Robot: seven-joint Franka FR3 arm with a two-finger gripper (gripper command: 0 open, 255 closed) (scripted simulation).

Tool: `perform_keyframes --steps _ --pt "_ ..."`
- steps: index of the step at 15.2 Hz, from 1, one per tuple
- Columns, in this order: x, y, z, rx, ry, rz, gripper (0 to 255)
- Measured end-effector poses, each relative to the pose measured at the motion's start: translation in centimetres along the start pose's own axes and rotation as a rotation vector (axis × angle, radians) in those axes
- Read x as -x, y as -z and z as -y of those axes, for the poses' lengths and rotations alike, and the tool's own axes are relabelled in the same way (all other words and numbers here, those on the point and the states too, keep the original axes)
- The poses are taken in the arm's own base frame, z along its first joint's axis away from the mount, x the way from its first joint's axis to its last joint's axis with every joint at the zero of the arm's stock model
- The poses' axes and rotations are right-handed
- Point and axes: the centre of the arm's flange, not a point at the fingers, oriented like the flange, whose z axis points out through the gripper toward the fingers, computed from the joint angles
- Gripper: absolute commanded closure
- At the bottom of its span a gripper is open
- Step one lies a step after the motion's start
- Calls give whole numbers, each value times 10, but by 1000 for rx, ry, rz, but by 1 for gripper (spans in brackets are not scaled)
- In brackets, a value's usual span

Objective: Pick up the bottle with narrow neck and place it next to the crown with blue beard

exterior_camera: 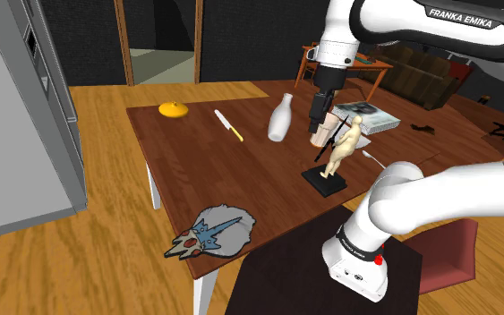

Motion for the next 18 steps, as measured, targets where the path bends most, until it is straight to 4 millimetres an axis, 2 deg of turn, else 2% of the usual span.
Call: perform_keyframes --steps 1,4,14,18 --pt "0 0 0 0 0 0 0" --pt "-13 -3 -23 5 -7 -9 0" --pt "-69 -17 -129 34 -36 -51 0" --pt "-92 -21 -178 46 -48 -68 0"
